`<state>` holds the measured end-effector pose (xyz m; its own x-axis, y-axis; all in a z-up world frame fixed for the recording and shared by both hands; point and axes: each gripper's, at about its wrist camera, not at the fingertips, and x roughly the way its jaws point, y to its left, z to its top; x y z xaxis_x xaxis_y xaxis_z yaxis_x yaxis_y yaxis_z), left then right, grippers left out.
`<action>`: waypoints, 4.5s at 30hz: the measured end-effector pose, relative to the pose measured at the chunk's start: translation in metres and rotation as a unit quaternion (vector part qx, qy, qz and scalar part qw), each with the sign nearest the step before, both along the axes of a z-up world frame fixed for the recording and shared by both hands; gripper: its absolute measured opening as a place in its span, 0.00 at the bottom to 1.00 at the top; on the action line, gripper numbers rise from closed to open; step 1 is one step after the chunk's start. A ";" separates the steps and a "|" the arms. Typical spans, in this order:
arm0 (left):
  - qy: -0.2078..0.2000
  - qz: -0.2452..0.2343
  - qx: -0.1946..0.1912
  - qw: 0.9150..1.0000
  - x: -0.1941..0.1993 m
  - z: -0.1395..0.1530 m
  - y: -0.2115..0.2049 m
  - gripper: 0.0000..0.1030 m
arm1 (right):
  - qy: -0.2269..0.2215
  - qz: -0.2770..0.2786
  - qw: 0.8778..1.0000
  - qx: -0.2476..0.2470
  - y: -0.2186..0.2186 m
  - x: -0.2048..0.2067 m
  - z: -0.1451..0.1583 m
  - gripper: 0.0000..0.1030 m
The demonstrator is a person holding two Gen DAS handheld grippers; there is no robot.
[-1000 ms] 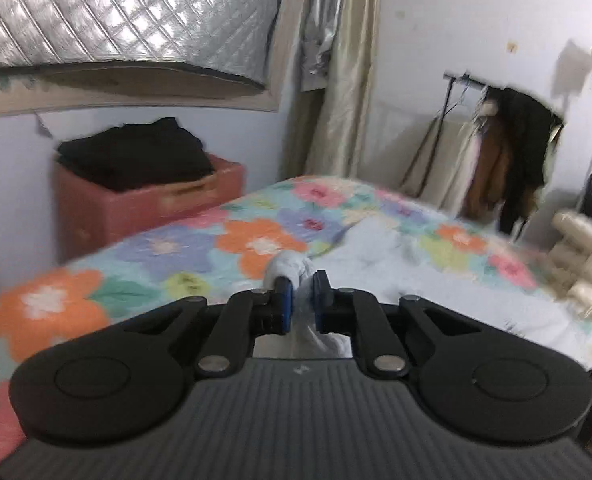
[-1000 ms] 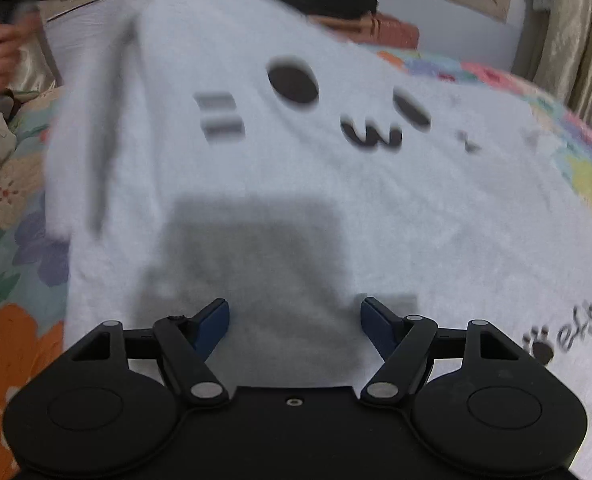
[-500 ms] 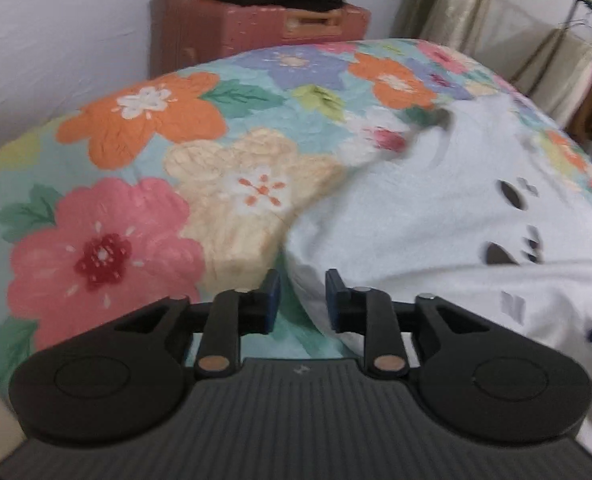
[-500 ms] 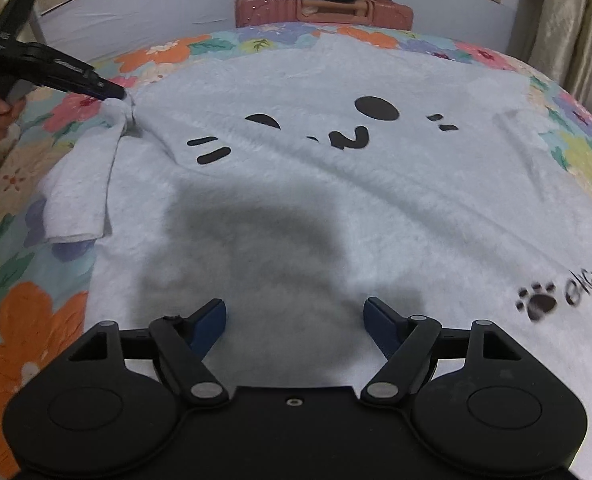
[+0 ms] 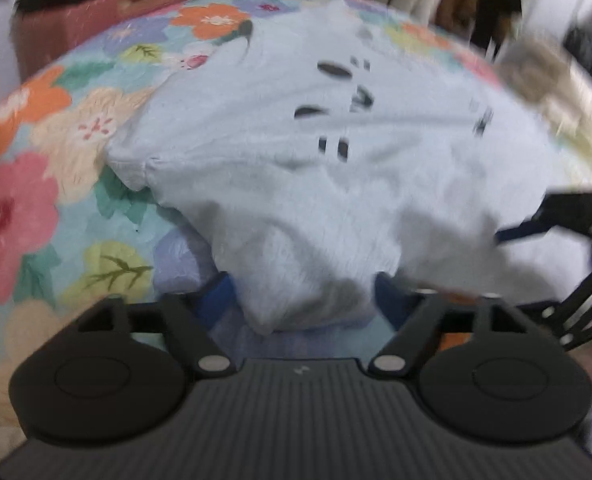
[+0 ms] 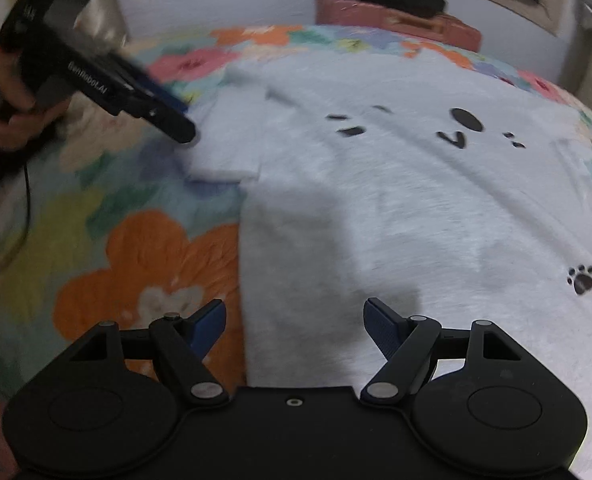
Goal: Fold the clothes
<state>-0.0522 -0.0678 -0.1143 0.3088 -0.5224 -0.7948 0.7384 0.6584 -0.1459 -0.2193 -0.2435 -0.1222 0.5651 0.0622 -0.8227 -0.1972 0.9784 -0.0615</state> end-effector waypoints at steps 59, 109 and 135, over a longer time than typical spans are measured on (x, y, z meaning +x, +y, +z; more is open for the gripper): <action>0.218 0.191 -0.122 0.949 0.026 0.024 0.114 0.13 | 0.003 0.005 0.997 0.071 -0.026 -0.021 -0.019 0.05; 0.211 0.193 -0.123 0.950 0.035 0.035 0.089 0.07 | -0.102 -0.442 0.890 0.038 0.020 -0.206 0.020 0.72; 0.232 0.191 -0.072 0.951 -0.013 0.012 0.099 0.42 | -0.073 -0.534 0.833 0.122 -0.013 -0.235 -0.027 0.78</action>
<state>-0.0651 0.0309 -0.1019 0.1312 -0.5570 -0.8201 0.2842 0.8137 -0.5071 -0.4544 -0.2563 -0.1492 0.4979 -0.3847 -0.7773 0.7866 0.5776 0.2180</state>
